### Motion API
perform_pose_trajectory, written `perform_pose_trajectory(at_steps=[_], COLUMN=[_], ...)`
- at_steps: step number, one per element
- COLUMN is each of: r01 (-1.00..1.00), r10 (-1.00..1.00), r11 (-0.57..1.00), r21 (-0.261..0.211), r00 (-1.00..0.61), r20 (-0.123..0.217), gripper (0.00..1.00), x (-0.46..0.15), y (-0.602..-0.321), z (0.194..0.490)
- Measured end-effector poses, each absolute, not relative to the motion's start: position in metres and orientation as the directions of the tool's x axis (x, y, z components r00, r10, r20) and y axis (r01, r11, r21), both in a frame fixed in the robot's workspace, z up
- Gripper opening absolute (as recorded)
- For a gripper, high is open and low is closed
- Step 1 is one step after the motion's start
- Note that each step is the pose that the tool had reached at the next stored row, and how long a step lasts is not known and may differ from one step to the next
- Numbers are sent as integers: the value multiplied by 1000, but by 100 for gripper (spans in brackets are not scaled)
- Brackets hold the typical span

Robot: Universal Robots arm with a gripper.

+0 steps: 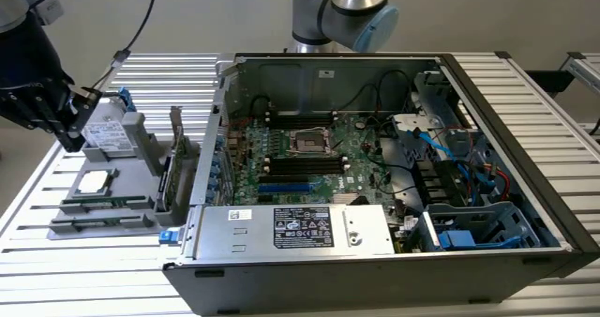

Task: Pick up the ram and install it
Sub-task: 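Reach for the ram, then pick up the ram and move it above insertion slot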

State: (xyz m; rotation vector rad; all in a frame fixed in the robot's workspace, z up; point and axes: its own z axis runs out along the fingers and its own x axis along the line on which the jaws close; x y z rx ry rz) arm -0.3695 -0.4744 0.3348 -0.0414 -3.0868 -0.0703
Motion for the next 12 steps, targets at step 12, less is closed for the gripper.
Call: perform_pose_trajectory(at_steps=[12], r01=[6], r10=[3], r11=[999], r21=[45], r00=[-999], r20=[54], gripper=[10], x=[-370], y=[-481], z=[332])
